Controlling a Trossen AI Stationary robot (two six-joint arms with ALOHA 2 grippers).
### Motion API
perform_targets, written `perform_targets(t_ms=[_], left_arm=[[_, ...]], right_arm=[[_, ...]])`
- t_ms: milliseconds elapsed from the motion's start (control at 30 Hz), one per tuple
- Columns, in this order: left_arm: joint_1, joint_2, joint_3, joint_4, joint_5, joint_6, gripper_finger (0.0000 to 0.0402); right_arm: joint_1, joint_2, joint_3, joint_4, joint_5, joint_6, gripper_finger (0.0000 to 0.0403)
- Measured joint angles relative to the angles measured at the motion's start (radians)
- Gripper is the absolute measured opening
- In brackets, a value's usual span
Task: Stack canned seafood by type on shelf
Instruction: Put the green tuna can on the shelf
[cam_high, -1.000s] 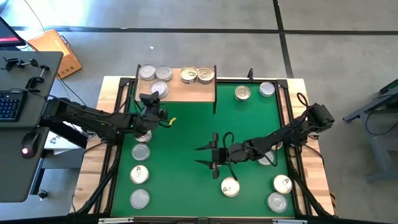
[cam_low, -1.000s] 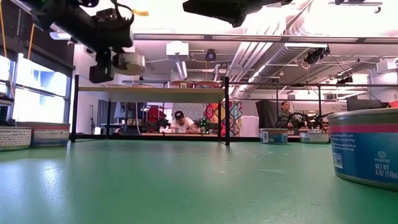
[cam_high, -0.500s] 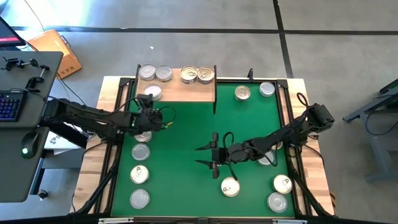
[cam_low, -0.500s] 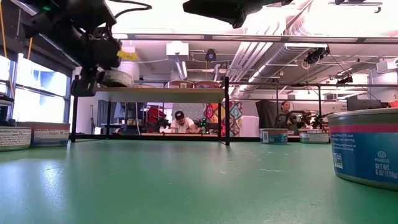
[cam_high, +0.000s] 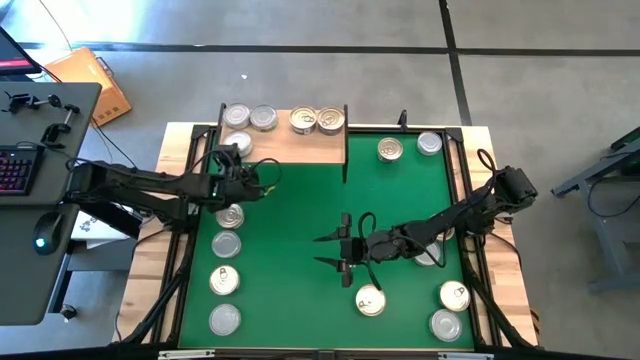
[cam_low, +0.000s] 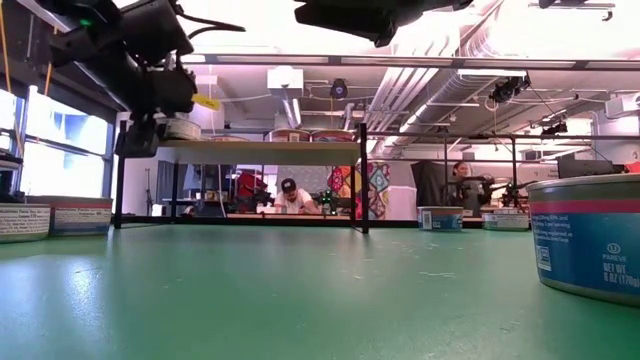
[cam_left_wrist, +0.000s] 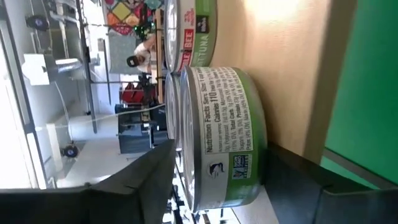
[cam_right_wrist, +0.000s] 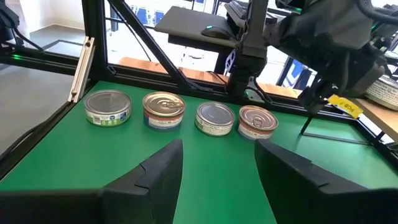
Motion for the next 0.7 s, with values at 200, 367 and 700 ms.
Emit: perform_targets(t_ms=[200, 367, 700], left_arm=[[0.032, -0.007, 0.002, 0.005, 0.011, -0.042, 0.0247], [0.037, -0.051, 0.020, -0.020, 0.073, -0.071, 0.0260], [0.072, -0.141, 0.116, -0.146, 0.298, -0.206, 0.0293]], right_arm=[[0.000, 0.000, 0.000, -0.002, 0.000, 0.000, 0.0195], [0.000, 0.000, 0.000, -0.010, 0.000, 0.006, 0.0195], [0.000, 0.000, 0.000, -0.011, 0.000, 0.006, 0.0195]])
